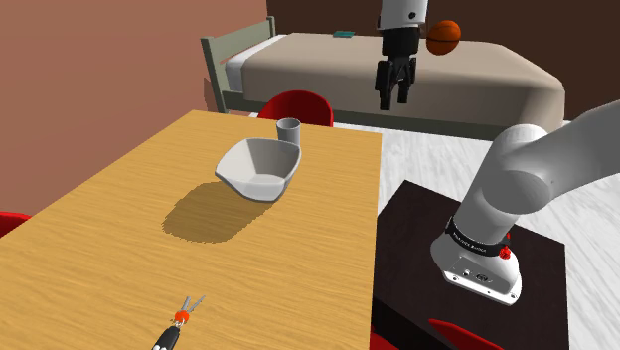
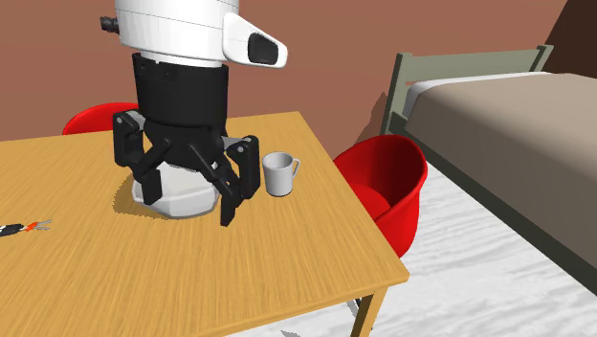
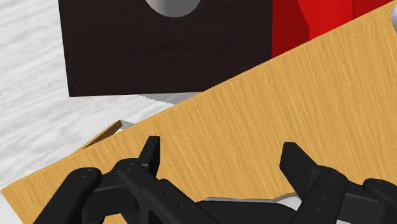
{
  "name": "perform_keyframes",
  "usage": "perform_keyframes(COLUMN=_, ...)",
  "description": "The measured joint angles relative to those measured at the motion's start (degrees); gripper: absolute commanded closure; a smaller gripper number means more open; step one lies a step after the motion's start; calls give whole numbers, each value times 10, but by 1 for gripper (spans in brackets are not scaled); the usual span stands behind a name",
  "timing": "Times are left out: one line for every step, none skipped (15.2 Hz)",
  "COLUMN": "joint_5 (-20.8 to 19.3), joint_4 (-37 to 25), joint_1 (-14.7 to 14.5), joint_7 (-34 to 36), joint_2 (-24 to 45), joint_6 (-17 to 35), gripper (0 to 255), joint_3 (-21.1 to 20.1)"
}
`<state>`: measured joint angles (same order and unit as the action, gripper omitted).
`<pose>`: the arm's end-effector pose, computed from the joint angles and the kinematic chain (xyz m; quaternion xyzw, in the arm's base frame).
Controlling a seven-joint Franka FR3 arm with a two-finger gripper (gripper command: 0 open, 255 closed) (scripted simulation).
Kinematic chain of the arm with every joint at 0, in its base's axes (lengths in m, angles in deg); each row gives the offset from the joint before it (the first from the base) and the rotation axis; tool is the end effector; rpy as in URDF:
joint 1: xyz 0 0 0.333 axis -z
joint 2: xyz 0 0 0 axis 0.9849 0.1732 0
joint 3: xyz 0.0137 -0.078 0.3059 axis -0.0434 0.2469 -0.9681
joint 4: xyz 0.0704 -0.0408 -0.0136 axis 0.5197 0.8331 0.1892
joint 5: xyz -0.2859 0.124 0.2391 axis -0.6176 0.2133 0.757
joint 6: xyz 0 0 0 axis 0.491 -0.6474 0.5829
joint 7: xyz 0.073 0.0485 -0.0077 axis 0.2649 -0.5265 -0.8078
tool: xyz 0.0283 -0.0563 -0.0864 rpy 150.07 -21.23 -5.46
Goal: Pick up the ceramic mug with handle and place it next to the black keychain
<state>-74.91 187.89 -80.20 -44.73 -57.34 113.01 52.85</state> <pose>0.3036 -0.0136 0.5430 -0.9930 0.0360 0.0896 0.0678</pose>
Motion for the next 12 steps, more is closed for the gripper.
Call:
perform_keyframes(joint_5=0, joint_4=0, joint_1=0, joint_7=0, joint_2=0, joint_6=0, gripper=0, joint_3=0)
perform_keyframes(joint_5=0, joint_4=0, joint_1=-1, joint_7=1, joint_2=10, joint_6=10, gripper=0, joint_3=-2)
perform_keyframes(joint_5=0, joint_4=-3, joint_1=-1, joint_7=3, joint_2=26, joint_6=25, gripper=0, joint_3=-4)
perform_keyframes(joint_5=1, joint_4=-8, joint_1=-3, joint_7=7, joint_2=41, joint_6=39, gripper=0, joint_3=-9)
perform_keyframes(joint_5=0, joint_4=-9, joint_1=-3, joint_7=9, joint_2=56, joint_6=57, gripper=0, joint_3=-11)
perform_keyframes(joint_5=-1, joint_4=-13, joint_1=-4, joint_7=11, joint_2=74, joint_6=73, gripper=0, joint_3=-14)
perform_keyframes(joint_5=-1, joint_4=-27, joint_1=-5, joint_7=15, joint_2=96, joint_6=85, gripper=0, joint_3=-18)
perform_keyframes(joint_5=-1, joint_4=-32, joint_1=-6, joint_7=21, joint_2=113, joint_6=99, gripper=0, joint_3=-23)
perform_keyframes(joint_5=-2, joint_4=-38, joint_1=-6, joint_7=22, joint_2=135, joint_6=119, gripper=0, joint_3=-25)
perform_keyframes(joint_5=-4, joint_4=-42, joint_1=-6, joint_7=26, joint_2=153, joint_6=136, gripper=0, joint_3=-28)
perform_keyframes(joint_5=-6, joint_4=-50, joint_1=-6, joint_7=29, joint_2=171, joint_6=149, gripper=0, joint_3=-30)
perform_keyframes(joint_5=-7, joint_4=-56, joint_1=-7, joint_7=33, joint_2=192, joint_6=167, gripper=0, joint_3=-33)
